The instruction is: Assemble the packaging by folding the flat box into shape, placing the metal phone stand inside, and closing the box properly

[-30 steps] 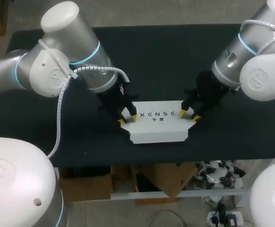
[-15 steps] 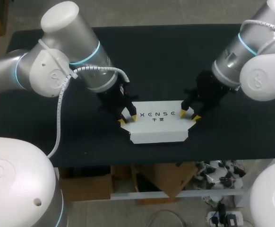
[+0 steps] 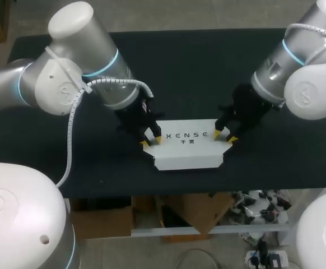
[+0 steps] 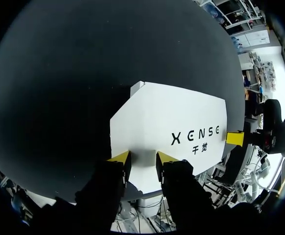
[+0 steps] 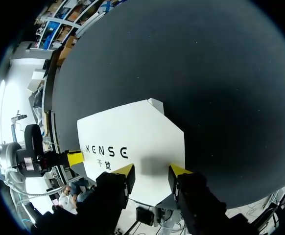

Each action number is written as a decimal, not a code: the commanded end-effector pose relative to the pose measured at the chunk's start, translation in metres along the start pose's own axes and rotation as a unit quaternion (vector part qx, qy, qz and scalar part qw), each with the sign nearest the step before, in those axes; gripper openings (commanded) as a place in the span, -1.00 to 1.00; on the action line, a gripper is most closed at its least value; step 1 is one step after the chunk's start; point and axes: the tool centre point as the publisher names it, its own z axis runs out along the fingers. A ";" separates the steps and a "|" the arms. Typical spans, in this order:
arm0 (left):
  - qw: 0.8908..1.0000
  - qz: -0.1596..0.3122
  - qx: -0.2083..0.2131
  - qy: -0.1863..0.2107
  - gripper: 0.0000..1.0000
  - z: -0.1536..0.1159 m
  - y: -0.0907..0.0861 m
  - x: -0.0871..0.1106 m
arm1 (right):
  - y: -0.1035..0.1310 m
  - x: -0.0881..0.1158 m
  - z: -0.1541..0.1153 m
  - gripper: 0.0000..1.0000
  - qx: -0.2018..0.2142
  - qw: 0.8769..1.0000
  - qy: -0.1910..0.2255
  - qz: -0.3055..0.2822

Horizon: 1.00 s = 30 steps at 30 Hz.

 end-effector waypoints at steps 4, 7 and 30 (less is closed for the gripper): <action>1.000 0.001 0.004 0.001 -0.31 0.006 0.002 -0.001 | -0.003 -0.002 0.004 -0.05 -0.005 1.000 0.000 -0.002; 1.000 0.000 0.007 0.002 -0.31 0.007 0.003 -0.002 | -0.003 -0.003 0.006 -0.05 -0.007 1.000 0.001 -0.002; 0.999 0.014 0.031 0.022 -0.25 0.012 0.008 0.000 | -0.006 -0.012 0.015 -0.02 -0.048 0.997 0.049 -0.036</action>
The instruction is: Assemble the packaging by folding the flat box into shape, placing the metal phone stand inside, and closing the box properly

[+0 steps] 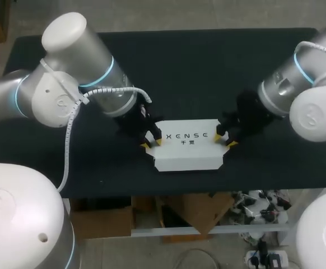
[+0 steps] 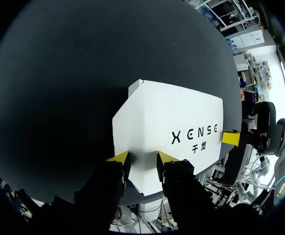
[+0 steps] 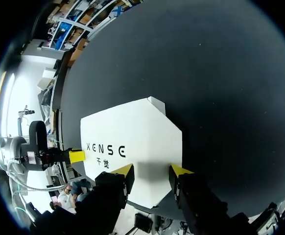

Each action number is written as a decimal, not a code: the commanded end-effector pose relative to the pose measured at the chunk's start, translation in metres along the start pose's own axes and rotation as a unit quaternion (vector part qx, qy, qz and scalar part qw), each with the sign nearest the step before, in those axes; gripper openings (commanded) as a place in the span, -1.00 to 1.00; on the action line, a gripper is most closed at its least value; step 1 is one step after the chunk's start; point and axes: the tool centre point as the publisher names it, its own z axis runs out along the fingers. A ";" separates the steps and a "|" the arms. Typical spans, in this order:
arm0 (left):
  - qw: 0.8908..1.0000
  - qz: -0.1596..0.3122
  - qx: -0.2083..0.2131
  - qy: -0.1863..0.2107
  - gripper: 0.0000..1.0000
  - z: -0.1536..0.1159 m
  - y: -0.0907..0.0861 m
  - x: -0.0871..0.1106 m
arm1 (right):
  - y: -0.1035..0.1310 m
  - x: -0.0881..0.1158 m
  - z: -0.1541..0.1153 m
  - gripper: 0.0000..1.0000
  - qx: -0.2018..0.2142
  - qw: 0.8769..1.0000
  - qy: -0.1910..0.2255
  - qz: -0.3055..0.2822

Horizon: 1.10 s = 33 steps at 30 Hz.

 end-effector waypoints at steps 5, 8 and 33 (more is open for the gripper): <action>1.000 0.007 0.011 0.011 -0.22 0.006 0.006 0.000 | -0.004 -0.003 0.003 -0.01 -0.012 1.000 0.017 -0.008; 1.000 0.010 0.011 0.017 -0.22 0.007 0.006 0.000 | -0.002 -0.001 0.003 -0.02 -0.011 1.000 0.021 -0.011; 0.997 0.033 0.011 0.066 -0.20 0.011 0.005 0.007 | 0.000 0.001 0.008 -0.02 -0.013 0.997 0.065 -0.028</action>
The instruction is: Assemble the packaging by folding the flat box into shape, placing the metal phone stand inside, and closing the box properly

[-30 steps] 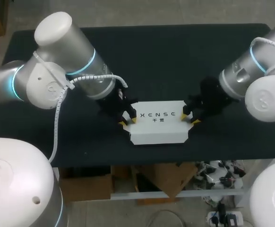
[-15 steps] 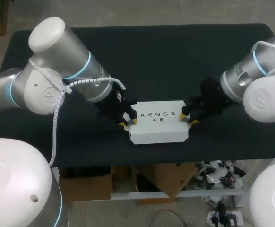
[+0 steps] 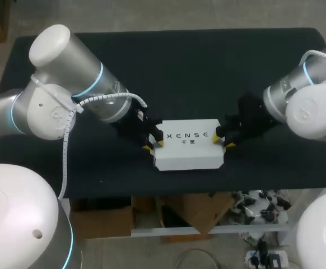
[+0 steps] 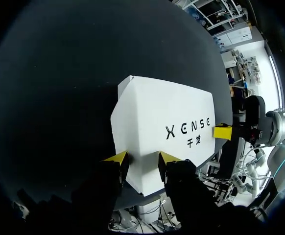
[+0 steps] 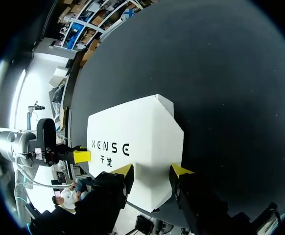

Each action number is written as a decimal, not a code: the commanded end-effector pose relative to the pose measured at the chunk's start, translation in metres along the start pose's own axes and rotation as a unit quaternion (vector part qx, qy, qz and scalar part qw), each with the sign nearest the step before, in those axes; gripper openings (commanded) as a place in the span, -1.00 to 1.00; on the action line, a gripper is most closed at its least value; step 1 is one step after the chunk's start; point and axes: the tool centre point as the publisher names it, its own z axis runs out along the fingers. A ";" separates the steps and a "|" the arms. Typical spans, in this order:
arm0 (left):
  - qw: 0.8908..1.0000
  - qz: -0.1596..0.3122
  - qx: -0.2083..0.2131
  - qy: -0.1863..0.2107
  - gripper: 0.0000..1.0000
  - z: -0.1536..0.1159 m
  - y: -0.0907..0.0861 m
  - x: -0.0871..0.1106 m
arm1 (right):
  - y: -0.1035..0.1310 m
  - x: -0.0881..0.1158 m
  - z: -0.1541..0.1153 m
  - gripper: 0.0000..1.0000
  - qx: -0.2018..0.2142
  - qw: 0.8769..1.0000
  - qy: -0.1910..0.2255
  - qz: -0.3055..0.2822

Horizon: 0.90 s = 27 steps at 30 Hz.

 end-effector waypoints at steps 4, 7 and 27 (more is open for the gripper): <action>1.000 0.003 0.001 0.030 -0.20 0.008 0.001 -0.001 | 0.002 -0.001 -0.001 -0.01 -0.002 1.000 0.028 -0.005; 0.999 0.002 0.003 0.033 -0.20 0.008 0.001 -0.001 | 0.003 0.000 -0.001 -0.01 -0.004 0.999 0.033 -0.007; 0.998 -0.002 0.004 0.058 -0.18 0.008 0.000 -0.001 | 0.004 0.004 0.007 0.00 -0.013 0.998 0.055 -0.010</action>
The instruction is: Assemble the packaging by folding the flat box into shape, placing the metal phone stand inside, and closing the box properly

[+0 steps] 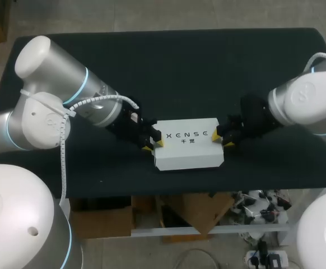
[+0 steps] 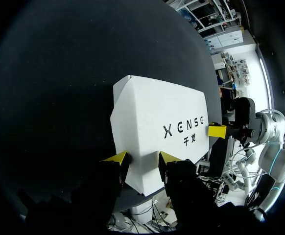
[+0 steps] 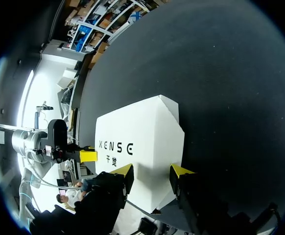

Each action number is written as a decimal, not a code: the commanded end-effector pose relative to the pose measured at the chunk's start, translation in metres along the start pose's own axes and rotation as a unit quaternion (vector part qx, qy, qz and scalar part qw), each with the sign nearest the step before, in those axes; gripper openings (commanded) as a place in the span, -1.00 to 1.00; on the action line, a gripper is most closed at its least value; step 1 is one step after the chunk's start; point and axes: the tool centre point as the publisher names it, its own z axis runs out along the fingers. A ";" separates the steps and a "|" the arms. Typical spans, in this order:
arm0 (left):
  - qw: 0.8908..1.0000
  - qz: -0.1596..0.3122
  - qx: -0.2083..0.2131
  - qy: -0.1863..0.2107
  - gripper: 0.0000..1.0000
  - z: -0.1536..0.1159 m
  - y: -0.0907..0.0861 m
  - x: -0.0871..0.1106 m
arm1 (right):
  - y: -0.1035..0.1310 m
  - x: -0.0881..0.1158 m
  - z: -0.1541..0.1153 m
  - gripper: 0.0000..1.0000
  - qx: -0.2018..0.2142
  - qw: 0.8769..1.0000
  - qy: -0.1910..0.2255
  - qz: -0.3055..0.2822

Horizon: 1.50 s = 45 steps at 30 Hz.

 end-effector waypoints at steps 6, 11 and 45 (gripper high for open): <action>1.000 -0.002 0.001 0.005 -0.18 0.008 0.000 0.001 | -0.001 -0.004 0.011 0.00 0.002 1.000 0.016 0.001; 1.000 -0.002 0.001 0.008 -0.18 0.009 0.000 0.003 | -0.001 -0.004 0.013 0.00 0.002 1.000 0.018 0.000; 1.000 -0.007 -0.003 0.031 -0.14 0.010 -0.001 0.005 | -0.002 -0.001 0.014 0.00 -0.001 1.000 0.030 0.002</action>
